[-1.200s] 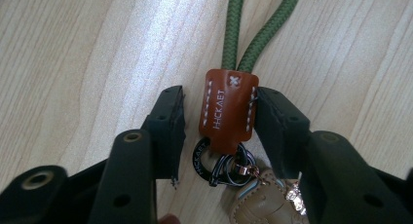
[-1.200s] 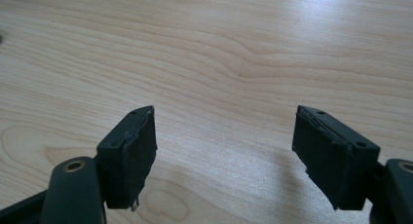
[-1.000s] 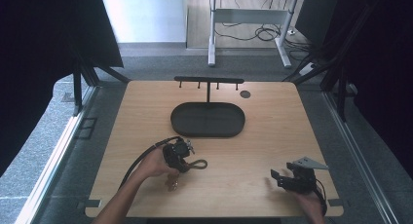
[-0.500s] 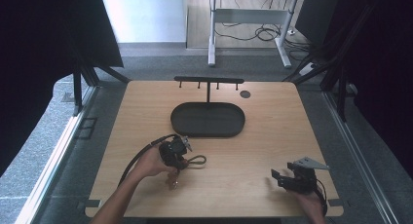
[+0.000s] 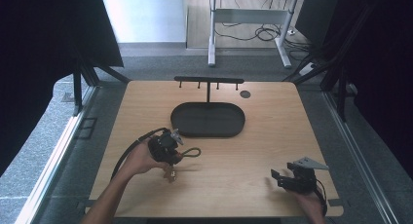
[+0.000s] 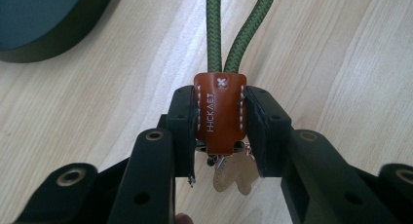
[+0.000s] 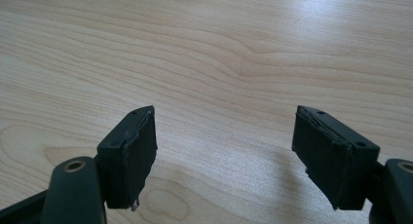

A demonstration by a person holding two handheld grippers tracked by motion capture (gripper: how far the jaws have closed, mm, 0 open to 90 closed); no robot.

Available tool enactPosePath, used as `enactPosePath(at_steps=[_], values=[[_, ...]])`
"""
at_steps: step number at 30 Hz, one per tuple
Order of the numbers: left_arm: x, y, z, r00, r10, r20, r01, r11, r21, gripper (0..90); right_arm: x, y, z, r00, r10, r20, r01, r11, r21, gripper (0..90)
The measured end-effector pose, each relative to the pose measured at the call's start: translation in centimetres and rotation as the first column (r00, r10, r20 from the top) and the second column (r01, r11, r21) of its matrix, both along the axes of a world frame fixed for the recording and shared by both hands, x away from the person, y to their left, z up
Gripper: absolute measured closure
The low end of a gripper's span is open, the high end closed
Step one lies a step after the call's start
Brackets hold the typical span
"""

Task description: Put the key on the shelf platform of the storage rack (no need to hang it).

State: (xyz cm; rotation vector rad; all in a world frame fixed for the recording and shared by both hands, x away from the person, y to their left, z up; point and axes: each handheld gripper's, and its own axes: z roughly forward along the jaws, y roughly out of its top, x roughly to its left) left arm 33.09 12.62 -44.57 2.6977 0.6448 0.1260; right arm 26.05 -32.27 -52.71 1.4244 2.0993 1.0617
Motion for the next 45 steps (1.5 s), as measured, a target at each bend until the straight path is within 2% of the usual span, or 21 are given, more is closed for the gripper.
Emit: enactPosePath(at_steps=[20,45], values=[[0.3,0.8,1.4,0.9993,0.024,0.029,-0.024,0.9996,-0.016,66.5,0.0,-0.1,-0.1,1.0000,-0.007,-0.003,0.007,1.000,-0.001,24.9],[1.1,-0.1,3.1,0.9983,0.020,0.054,-0.019,0.9998,-0.009,66.5,0.1,-0.2,-0.1,1.0000,-0.008,-0.004,0.008,1.000,-0.003,25.1]])
